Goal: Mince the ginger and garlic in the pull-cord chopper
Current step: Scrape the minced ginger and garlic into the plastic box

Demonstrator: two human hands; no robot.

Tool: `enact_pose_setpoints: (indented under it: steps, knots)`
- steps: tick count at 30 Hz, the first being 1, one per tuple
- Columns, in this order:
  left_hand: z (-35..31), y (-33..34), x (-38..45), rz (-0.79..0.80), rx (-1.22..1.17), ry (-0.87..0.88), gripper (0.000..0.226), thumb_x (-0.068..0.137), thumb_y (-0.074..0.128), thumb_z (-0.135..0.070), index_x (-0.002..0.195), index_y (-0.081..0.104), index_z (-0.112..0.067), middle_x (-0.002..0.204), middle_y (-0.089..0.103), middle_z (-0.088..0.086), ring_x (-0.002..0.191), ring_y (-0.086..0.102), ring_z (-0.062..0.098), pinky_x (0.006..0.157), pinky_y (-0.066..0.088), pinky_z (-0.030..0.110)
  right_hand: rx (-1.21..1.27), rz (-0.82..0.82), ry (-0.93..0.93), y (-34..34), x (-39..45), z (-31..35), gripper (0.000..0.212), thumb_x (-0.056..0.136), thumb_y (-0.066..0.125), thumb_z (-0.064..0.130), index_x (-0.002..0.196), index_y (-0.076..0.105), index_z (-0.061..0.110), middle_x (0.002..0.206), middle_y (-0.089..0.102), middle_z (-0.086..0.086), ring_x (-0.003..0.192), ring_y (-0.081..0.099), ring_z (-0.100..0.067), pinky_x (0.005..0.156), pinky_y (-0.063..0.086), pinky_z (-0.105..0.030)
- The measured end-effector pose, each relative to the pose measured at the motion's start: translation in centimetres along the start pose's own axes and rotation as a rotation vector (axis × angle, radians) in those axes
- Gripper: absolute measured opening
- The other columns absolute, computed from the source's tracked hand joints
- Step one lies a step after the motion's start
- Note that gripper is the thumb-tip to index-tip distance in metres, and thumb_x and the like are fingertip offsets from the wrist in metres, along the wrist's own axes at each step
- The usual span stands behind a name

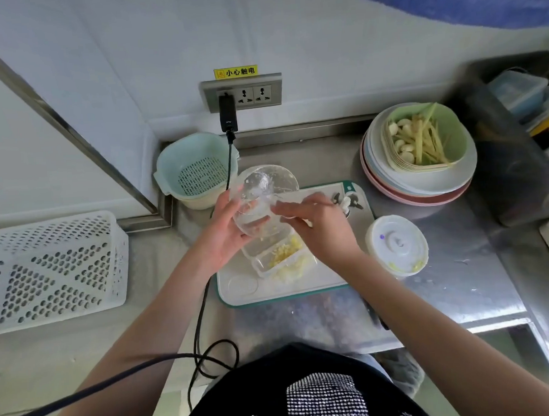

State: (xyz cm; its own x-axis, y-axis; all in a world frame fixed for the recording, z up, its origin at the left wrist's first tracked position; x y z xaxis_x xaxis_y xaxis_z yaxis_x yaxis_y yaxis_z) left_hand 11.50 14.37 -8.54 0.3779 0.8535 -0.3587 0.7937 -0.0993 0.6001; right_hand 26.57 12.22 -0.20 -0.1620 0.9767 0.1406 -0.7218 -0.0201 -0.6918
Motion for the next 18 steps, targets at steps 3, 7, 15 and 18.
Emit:
enact_pose_setpoints:
  steps: [3,7,15,18]
  knots:
    - [0.1,0.6,-0.1,0.007,0.01,0.0,0.089,0.055,0.088,-0.045,0.128,0.043,-0.023,0.133,0.043,0.016,0.103,0.064,0.034,0.082,0.055,0.042,-0.017,0.091,-0.035,0.9,-0.9,-0.1,0.029,0.085,0.067,0.015,0.11,0.071,0.029,0.093,0.072,0.004,0.078,0.047,-0.007,0.071,0.053,-0.035]
    - [1.4,0.4,-0.1,0.007,-0.01,-0.005,0.08,0.055,0.09,-0.039,0.125,0.053,-0.028,0.117,0.059,0.011,0.107,0.062,0.033,0.087,0.052,0.048,-0.036,0.045,-0.024,-0.8,-0.8,-0.5,0.03,0.083,0.069,0.016,0.108,0.072,0.031,0.09,0.06,-0.003,0.079,0.059,-0.015,0.073,0.051,-0.028]
    - [-0.1,0.5,-0.2,-0.013,-0.016,-0.001,0.102,0.045,0.091,-0.049,0.13,0.04,-0.025,0.127,0.047,0.016,0.1,0.063,0.033,0.089,0.054,0.048,-0.105,0.16,-0.021,0.3,-2.0,-0.9,0.028,0.087,0.067,0.02,0.112,0.07,0.033,0.089,0.056,-0.003,0.079,0.063,-0.021,0.074,0.052,-0.029]
    - [0.4,0.8,-0.2,0.021,-0.039,-0.031,0.099,0.049,0.09,-0.047,0.133,0.042,-0.024,0.129,0.047,0.017,0.105,0.063,0.035,0.082,0.055,0.041,-0.066,0.04,-0.09,-0.8,-1.0,0.8,0.03,0.083,0.069,0.015,0.109,0.072,0.03,0.084,0.05,0.018,0.084,0.062,-0.018,0.073,0.053,-0.028]
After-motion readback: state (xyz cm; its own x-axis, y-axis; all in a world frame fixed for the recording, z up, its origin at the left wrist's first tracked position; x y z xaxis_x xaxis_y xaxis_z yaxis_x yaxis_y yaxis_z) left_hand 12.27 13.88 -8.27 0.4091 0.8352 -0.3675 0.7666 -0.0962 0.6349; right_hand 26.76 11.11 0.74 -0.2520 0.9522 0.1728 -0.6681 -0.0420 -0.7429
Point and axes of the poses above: each hand's wrist, its own x-axis towards the middle knuckle, its own y-axis out of the palm, z = x × y, the point moved 9 cm from there along x, towards the middle knuckle
